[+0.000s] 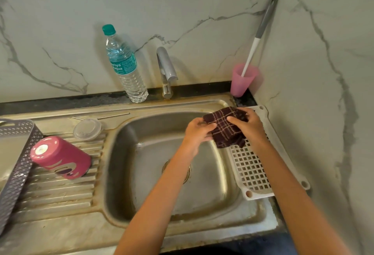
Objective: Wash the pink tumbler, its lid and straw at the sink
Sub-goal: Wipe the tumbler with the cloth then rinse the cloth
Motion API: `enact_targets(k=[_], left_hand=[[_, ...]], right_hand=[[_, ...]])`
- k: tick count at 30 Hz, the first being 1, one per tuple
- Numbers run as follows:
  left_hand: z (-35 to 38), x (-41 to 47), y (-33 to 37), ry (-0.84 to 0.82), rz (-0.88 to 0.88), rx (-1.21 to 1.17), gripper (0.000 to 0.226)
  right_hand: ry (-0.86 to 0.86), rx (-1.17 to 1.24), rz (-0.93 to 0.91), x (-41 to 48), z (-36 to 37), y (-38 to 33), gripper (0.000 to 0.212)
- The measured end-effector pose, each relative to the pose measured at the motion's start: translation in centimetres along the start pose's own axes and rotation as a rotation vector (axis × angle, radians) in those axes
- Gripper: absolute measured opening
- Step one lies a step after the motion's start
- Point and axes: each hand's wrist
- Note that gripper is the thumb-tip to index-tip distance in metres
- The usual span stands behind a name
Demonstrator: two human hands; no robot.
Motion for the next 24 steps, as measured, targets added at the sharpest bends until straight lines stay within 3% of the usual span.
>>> enact_targets(k=[4, 8, 12, 16, 20, 24], left_hand=[[3.4, 3.9, -0.7, 0.018, -0.014, 0.305, 0.013], [5.5, 5.4, -0.9, 0.055, 0.037, 0.664, 0.036], [6.7, 5.7, -1.6, 0.078, 0.161, 1.045, 0.032], [6.8, 5.7, -1.6, 0.067, 0.151, 1.272, 0.031], [5.6, 4.2, -0.6, 0.063, 0.193, 1.266, 0.027], [0.8, 1.1, 0.2, 0.241, 0.241, 1.019, 0.028]], right_hand=[[0.225, -0.207, -0.028, 0.1, -2.1, 1.5, 0.048], [0.271, -0.371, 0.043, 0.6, -3.2, 2.7, 0.051], [0.364, -0.692, 0.002, 0.5, -2.8, 4.0, 0.051], [0.411, -0.94, -0.018, 0.7, -3.0, 4.7, 0.041], [0.409, -1.018, 0.0, 0.6, -2.8, 3.7, 0.035], [0.363, -0.92, -0.234, -0.2, 0.2, 0.9, 0.022]])
Point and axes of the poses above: each hand's wrist, its own x-axis towards the middle knuckle, its own z-axis out of the palm, y = z × x, and after that the axes turned 13 degrees about -y, right-handed
